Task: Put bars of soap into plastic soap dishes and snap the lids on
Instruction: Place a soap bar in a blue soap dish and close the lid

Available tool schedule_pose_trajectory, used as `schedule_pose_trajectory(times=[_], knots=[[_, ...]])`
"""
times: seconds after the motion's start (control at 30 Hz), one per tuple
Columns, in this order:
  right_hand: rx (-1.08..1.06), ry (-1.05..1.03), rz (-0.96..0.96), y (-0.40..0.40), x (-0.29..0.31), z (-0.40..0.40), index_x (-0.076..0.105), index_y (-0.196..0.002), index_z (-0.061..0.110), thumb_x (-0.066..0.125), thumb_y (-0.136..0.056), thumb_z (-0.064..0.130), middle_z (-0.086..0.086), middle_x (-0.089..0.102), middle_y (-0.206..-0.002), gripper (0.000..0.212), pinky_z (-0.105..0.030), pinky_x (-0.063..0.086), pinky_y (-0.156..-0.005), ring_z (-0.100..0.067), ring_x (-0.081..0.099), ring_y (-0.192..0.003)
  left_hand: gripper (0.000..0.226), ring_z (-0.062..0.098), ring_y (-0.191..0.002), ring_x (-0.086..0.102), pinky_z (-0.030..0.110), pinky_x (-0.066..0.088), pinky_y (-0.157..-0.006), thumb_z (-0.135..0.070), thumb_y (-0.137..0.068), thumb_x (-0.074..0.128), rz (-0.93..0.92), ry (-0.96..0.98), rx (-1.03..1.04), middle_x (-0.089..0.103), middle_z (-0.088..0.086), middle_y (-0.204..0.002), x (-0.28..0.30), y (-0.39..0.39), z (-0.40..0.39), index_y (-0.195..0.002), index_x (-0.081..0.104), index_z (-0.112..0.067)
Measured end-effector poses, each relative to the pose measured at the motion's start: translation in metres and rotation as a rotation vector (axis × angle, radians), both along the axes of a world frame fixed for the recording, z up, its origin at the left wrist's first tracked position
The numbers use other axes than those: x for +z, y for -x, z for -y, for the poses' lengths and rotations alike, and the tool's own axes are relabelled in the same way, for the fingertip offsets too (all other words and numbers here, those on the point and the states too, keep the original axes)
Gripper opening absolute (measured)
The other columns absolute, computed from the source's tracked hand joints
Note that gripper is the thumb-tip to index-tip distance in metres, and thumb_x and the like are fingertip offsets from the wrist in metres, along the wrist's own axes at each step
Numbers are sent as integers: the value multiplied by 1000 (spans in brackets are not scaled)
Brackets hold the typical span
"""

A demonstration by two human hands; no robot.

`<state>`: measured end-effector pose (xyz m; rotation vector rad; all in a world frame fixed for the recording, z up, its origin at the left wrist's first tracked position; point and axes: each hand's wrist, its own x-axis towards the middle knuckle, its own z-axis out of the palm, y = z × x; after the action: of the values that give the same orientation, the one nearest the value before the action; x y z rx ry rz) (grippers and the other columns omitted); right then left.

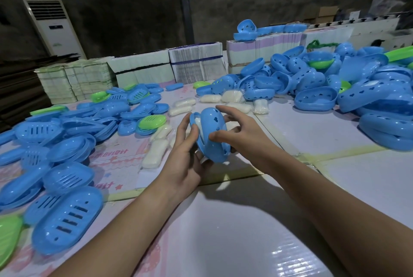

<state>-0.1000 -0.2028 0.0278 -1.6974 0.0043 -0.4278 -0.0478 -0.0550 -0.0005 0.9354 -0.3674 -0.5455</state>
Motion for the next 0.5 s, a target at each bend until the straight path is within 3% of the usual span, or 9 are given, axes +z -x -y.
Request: schedule_pose_trajectory(times=[0.1,0.3,0.5], knots=[[13,-4,6,1,2,2,54,-133,37,79,-75,17,3,54,-114,66,-17,47,-52,-1,59,-67,55,28,-111,71,51,60,-87,-44,-81,67,35,-46,-5,72,-2,-124,0,1,-1,-132,52,-55],[61,-3,-21,3,3,4,54,-130,38,77,-77,15,3,55,-112,62,-16,48,-54,4,61,-67,55,29,-110,72,51,59,-90,-46,-79,69,66,-89,18,74,-2,-120,1,4,-1,-130,53,-56],[98,7,-52,5,4,7,55,-130,36,75,-79,15,1,56,-113,59,-17,50,-57,3,63,-70,51,28,-104,74,44,62,-74,-46,-77,71,89,-133,19,75,-4,-116,0,6,-1,-124,57,-57]])
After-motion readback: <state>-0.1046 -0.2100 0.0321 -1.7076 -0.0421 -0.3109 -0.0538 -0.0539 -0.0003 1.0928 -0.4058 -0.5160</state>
